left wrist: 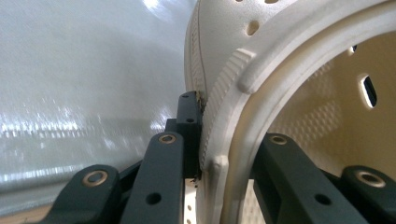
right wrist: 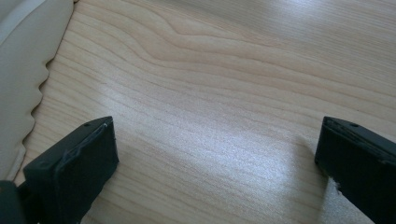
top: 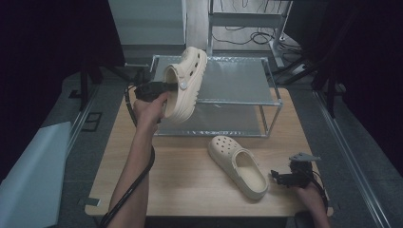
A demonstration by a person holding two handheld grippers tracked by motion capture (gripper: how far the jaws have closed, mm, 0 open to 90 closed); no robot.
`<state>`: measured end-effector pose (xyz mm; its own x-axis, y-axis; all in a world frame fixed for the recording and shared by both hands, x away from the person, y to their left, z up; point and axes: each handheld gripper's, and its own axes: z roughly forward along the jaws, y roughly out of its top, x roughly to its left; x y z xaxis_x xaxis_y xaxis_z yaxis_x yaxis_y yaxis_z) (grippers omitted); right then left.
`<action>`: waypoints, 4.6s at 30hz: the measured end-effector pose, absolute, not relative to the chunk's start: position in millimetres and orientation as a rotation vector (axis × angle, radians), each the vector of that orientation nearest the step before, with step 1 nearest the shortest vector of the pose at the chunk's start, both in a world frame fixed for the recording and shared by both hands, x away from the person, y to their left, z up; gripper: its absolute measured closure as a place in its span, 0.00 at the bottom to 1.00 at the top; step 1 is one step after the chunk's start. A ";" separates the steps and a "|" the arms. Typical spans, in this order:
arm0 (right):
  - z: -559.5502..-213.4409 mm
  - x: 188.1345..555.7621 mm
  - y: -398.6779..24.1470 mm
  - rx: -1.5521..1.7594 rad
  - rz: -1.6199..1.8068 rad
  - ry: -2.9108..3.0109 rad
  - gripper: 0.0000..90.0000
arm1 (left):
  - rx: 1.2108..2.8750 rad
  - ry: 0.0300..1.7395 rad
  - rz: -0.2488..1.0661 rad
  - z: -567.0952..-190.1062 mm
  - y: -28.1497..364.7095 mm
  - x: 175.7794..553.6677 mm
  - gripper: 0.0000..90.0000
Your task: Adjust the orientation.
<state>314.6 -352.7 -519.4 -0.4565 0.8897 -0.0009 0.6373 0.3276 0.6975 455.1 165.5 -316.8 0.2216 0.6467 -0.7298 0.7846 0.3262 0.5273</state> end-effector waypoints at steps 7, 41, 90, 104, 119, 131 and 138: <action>-519.5 314.9 -351.8 1.350 0.901 2.216 0.00 | 1.350 1.514 -0.145 -318.1 163.8 471.3 0.86; -519.5 314.8 -350.4 1.343 0.906 2.224 0.00 | 1.297 1.619 -0.088 -329.6 159.7 530.5 0.83; -519.4 314.2 -349.4 1.337 0.908 2.227 0.00 | 1.326 1.322 -0.192 -319.4 169.4 499.3 0.31; -519.4 314.1 -349.1 1.340 0.909 2.227 0.00 | 1.379 1.236 -0.194 -318.6 177.2 458.6 0.16; -519.4 314.3 -349.2 1.335 0.906 2.231 0.00 | 1.463 1.154 -0.160 -331.7 171.5 417.1 0.00; -519.4 313.1 -348.7 1.334 0.908 2.232 0.00 | 1.501 1.137 -0.132 -356.3 169.1 394.7 0.00; -519.5 312.0 -348.6 1.328 0.909 2.233 0.00 | 1.554 1.116 -0.113 -380.8 163.4 381.5 0.00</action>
